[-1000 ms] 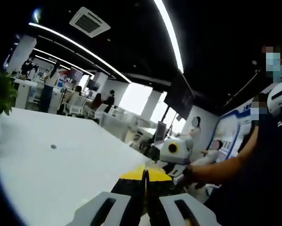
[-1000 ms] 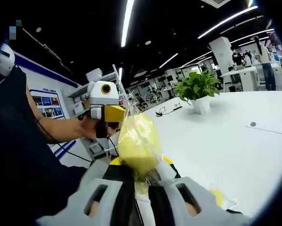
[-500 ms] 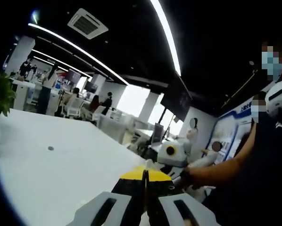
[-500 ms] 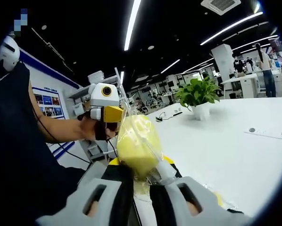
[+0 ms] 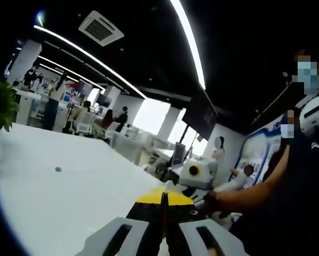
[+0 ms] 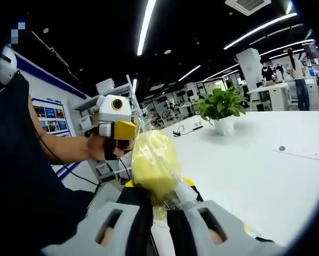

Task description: Compare the silicone blocks by pressing each to a similar depth, holding the contact briefly, and releasing to observe deformation and rebound differences across the visible hardness samples.

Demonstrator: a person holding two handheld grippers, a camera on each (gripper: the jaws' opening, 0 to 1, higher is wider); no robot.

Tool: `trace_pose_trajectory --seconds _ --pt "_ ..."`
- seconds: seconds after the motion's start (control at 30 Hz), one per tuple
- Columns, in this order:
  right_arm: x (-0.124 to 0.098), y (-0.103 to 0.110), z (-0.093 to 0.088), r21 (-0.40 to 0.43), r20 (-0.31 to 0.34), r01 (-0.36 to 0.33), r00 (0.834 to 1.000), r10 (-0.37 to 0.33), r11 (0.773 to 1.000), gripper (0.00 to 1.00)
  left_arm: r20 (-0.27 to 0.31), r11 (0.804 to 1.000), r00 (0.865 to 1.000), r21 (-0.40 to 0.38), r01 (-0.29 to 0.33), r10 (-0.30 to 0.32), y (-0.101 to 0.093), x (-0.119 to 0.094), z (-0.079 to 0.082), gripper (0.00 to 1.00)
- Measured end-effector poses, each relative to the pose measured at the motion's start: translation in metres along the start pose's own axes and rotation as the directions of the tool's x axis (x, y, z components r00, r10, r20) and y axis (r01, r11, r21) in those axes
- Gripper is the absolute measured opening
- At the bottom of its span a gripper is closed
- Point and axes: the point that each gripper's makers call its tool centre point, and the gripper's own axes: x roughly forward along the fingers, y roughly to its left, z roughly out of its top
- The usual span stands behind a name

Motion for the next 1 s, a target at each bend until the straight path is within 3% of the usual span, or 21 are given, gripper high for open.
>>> trace_pose_trajectory --seconds 0.1,0.17,0.23,0.3,0.37,0.47,0.63,0.73,0.83,1.0 --pt "0.003 0.004 -0.001 0.034 0.0 -0.017 1.0 0.017 0.999 0.09 0.001 1.0 1.0 0.01 -0.024 0.024 0.002 -0.001 0.003 0.0" --pt "0.003 -0.003 0.003 -0.026 0.012 0.02 1.0 -0.019 0.999 0.14 0.008 1.0 1.0 0.007 -0.013 0.013 0.001 -0.002 0.006 0.0" --pt "0.004 -0.008 -0.001 -0.045 -0.018 0.055 0.998 -0.056 0.997 0.31 0.014 1.0 1.0 0.014 -0.015 0.014 0.001 -0.004 0.009 0.0" --pt "0.003 -0.015 0.001 -0.042 -0.003 0.082 0.997 -0.082 0.996 0.45 0.039 1.0 0.999 0.015 -0.018 0.017 0.003 -0.006 0.017 0.0" --pt "0.0 -0.021 0.003 -0.015 0.012 0.104 0.994 -0.104 0.994 0.51 0.061 1.0 0.998 0.007 -0.019 0.018 0.007 -0.009 0.024 0.0" --pt "-0.009 -0.041 0.007 -0.019 0.037 0.212 0.977 -0.211 0.977 0.64 0.071 1.0 0.997 0.009 -0.024 0.023 0.011 -0.011 0.029 0.0" --pt "-0.029 -0.069 0.017 -0.035 0.077 0.338 0.939 -0.335 0.941 0.96 0.064 0.999 0.997 0.012 -0.031 0.031 0.014 -0.013 0.029 0.0" --pt "-0.043 -0.082 0.018 -0.114 0.068 0.398 0.917 -0.393 0.91 0.96 0.066 0.999 0.997 0.002 -0.035 0.034 0.017 -0.013 0.03 0.0" --pt "-0.058 -0.089 0.015 -0.117 0.06 0.445 0.896 -0.441 0.888 0.96 0.071 0.999 0.997 -0.007 -0.037 0.038 0.019 -0.013 0.029 0.0" --pt "-0.084 -0.098 0.002 -0.168 0.055 0.537 0.842 -0.536 0.826 0.96 0.071 0.998 0.996 -0.034 -0.055 0.057 0.028 -0.014 0.026 0.0"
